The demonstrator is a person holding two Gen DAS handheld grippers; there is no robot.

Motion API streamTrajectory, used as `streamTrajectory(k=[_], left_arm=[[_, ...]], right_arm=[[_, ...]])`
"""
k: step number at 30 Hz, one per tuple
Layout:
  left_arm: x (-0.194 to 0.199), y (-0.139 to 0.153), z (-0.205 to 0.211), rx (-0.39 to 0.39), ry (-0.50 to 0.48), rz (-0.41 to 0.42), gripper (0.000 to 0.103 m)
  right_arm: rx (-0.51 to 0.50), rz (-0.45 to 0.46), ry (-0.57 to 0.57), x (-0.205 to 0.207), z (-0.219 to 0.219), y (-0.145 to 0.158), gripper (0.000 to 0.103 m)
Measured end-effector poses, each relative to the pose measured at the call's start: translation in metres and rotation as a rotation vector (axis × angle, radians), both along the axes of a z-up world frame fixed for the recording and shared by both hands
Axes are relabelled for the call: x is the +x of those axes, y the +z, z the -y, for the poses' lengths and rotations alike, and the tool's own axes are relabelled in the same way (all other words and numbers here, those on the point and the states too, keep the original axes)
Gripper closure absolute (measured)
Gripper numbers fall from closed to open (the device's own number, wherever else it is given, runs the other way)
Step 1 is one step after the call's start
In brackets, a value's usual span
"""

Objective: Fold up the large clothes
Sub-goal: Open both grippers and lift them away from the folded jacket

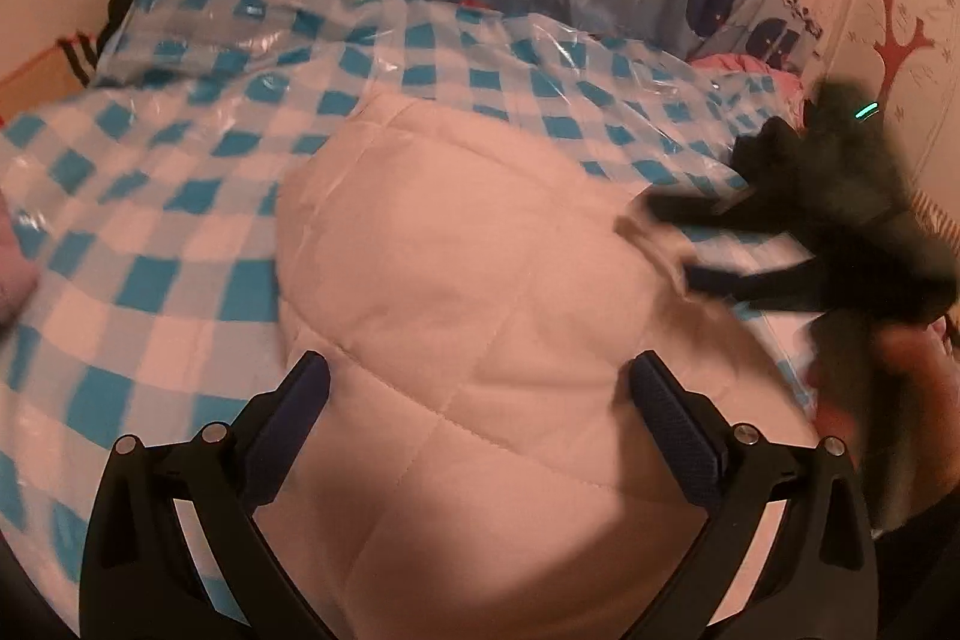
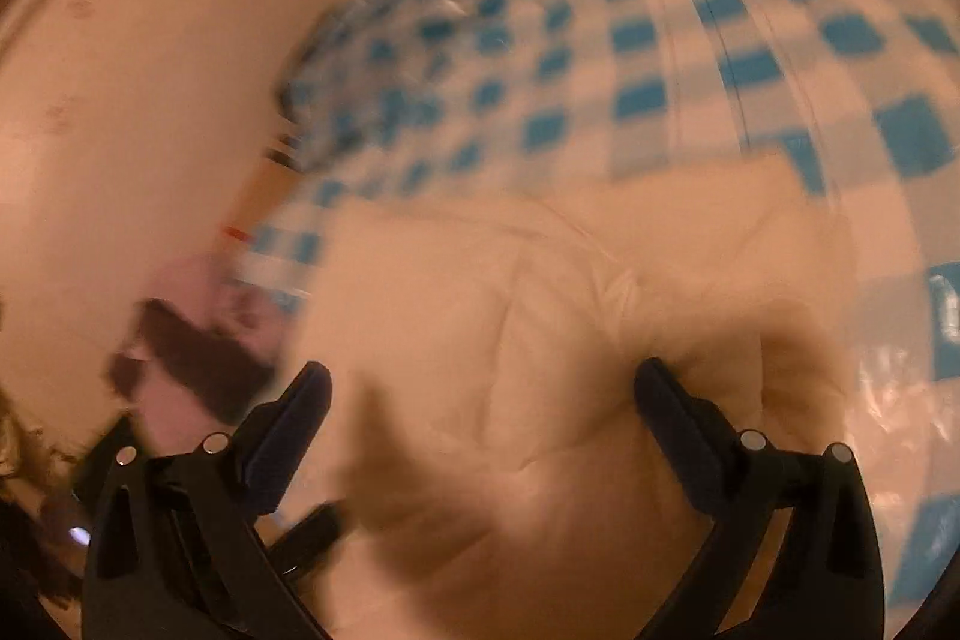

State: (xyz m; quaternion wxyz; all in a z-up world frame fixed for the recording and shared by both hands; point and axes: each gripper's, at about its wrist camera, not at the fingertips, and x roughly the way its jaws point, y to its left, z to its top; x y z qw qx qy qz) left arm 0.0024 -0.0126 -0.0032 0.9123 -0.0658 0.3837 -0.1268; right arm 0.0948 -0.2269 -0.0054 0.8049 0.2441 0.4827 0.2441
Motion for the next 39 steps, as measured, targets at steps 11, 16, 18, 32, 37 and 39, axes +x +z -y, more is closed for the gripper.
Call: streamTrajectory(k=[11,16,18,32,37,39], left_arm=[[0.021,-0.013,0.005,0.044,-0.011,0.010,0.006],[0.022,-0.015,0.008,0.049,-0.003,0.005,0.006],[0.017,-0.013,0.020,0.123,0.002,0.020,0.006],[-0.082,0.023,0.025,0.159,0.029,0.165,0.007],[-0.108,0.032,0.030,0.172,0.007,0.187,0.007],[-0.118,0.035,0.032,0.176,0.005,0.209,0.007]], right_arm=[[-0.123,0.170,-0.116,-0.018,0.012,0.015,0.007],[-0.461,0.175,-0.091,-0.062,0.002,-0.013,0.007],[-0.382,0.171,-0.091,-0.060,0.014,-0.033,0.006],[-0.487,0.236,-0.080,-0.132,0.010,-0.030,0.007],[-0.429,0.272,-0.121,-0.149,0.022,0.002,0.007],[-0.439,0.351,-0.155,-0.169,0.025,0.015,0.007]])
